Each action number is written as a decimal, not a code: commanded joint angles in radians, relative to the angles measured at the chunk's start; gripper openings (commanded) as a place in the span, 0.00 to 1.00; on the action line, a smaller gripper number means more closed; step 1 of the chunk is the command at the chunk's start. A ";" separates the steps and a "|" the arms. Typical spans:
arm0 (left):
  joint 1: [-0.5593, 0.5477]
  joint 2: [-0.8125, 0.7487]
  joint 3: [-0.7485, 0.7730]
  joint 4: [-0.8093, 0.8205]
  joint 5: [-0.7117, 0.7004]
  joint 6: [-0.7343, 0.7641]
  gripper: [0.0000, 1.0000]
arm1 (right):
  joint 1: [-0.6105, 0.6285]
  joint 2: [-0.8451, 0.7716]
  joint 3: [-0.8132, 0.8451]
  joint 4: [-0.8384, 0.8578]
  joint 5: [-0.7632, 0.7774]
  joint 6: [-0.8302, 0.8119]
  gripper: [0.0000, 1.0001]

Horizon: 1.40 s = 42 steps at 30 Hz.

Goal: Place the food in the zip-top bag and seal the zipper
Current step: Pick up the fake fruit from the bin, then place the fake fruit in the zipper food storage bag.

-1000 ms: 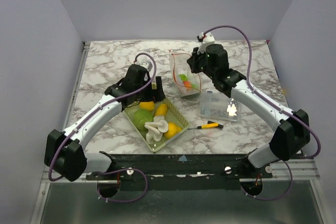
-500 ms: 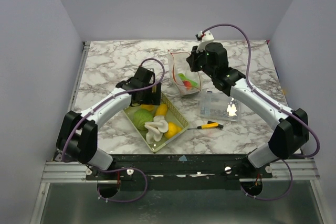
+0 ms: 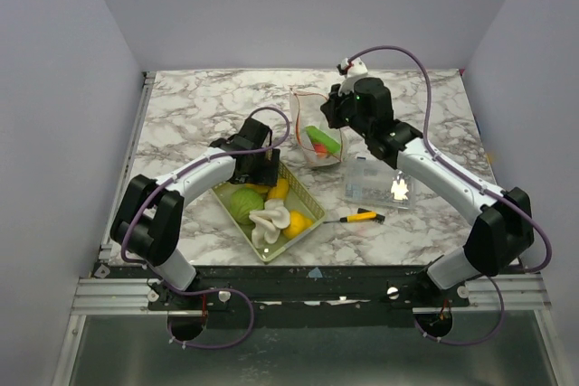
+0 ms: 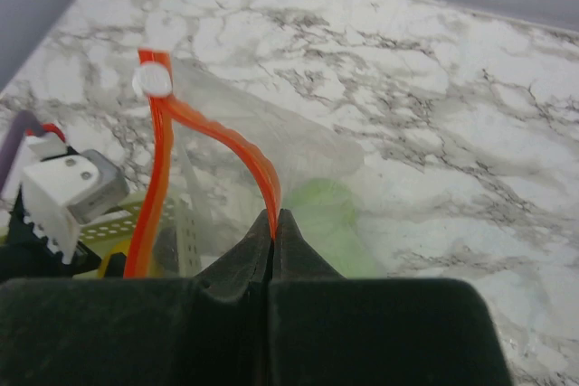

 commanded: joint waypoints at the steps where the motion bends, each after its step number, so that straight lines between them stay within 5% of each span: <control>1: 0.002 -0.002 0.025 -0.008 -0.052 0.029 0.98 | 0.006 -0.073 -0.011 0.101 -0.063 0.027 0.01; 7: 0.002 0.008 0.033 0.007 -0.068 0.046 0.94 | 0.005 -0.001 -0.027 0.038 -0.003 0.031 0.01; 16: 0.002 0.029 0.022 0.057 0.016 0.042 0.55 | 0.006 -0.044 0.048 0.038 -0.107 0.072 0.01; 23: 0.002 -0.106 0.042 0.036 0.049 0.034 0.27 | 0.005 0.041 0.012 -0.006 -0.035 0.079 0.01; 32: 0.002 -0.359 0.047 0.083 0.164 -0.012 0.13 | 0.006 -0.036 0.050 0.035 -0.121 0.114 0.01; 42: 0.002 -0.522 0.050 0.391 0.414 -0.163 0.09 | 0.006 -0.002 0.057 0.028 -0.150 0.157 0.01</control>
